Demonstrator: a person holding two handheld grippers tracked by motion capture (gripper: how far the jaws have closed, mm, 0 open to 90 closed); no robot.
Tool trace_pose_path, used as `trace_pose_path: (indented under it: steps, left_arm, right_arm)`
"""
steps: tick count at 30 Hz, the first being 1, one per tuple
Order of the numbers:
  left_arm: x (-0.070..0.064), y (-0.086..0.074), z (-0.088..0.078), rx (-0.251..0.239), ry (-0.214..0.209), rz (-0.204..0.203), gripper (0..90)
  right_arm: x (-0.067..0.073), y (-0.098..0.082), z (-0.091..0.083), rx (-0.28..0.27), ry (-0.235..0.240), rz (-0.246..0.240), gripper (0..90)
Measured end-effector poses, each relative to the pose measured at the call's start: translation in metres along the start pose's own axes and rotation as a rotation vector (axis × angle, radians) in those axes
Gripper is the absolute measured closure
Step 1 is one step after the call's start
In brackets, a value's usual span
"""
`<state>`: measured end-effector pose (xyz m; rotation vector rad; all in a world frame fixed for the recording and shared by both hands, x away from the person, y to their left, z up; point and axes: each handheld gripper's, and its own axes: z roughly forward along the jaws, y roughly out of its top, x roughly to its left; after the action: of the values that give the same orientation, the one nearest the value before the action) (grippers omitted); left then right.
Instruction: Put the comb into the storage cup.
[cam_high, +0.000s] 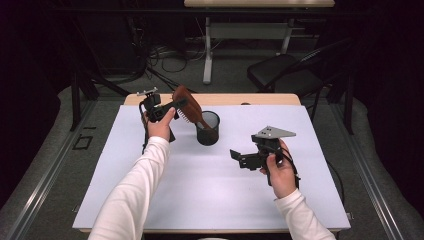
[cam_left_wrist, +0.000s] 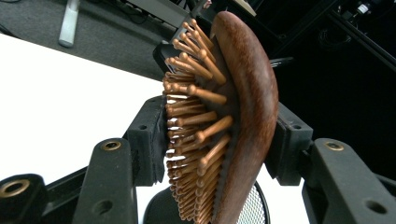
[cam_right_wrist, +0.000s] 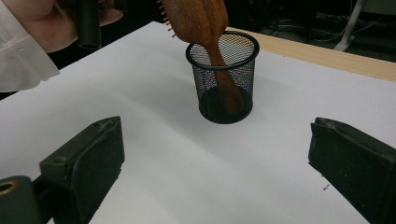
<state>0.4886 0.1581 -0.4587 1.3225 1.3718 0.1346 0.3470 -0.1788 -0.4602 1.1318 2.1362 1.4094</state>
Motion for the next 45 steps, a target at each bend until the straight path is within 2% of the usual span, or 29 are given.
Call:
trace_pose_path:
  steps: [3,14,16,22,26,32,38,42,45]
  left_arm:
    - [0.0019,0.0000,-0.0002,-0.003,-0.007,-0.016,46.2]
    - [0.0026,0.0010,-0.0012,-0.002,-0.016,-0.005,43.1]
    - [0.0019,0.0012,-0.0019,-0.009,-0.014,-0.013,42.7]
    - [-0.0002,0.0037,-0.0050,-0.037,-0.010,0.006,39.2]
    - [0.0002,0.0040,-0.0053,-0.035,-0.017,-0.003,38.8]
    - [0.0000,0.0036,-0.0055,-0.028,-0.007,0.012,38.0]
    - [-0.0019,0.0022,-0.0038,-0.025,-0.012,0.004,34.3]
    - [-0.0023,0.0018,-0.0034,-0.022,-0.009,0.020,33.3]
    - [-0.0032,0.0013,-0.0029,-0.024,-0.010,0.013,31.9]
  right_arm:
    - [-0.0001,0.0000,0.0002,0.001,0.000,0.000,3.3]
    - [-0.0003,0.0001,-0.0007,-0.002,0.000,0.004,3.3]
    - [-0.0002,0.0001,-0.0006,-0.002,-0.001,0.003,3.3]
    - [-0.0001,0.0000,0.0000,0.000,-0.002,0.000,3.3]
    - [0.0001,0.0000,0.0001,0.000,-0.002,-0.001,3.3]
    - [0.0001,0.0001,0.0000,-0.001,-0.002,0.000,3.3]
    - [0.0000,0.0001,-0.0002,0.000,-0.002,0.000,3.3]
    - [0.0000,0.0001,-0.0002,0.000,-0.002,0.000,3.3]
    - [0.0001,0.0000,0.0000,0.000,-0.002,-0.001,3.3]
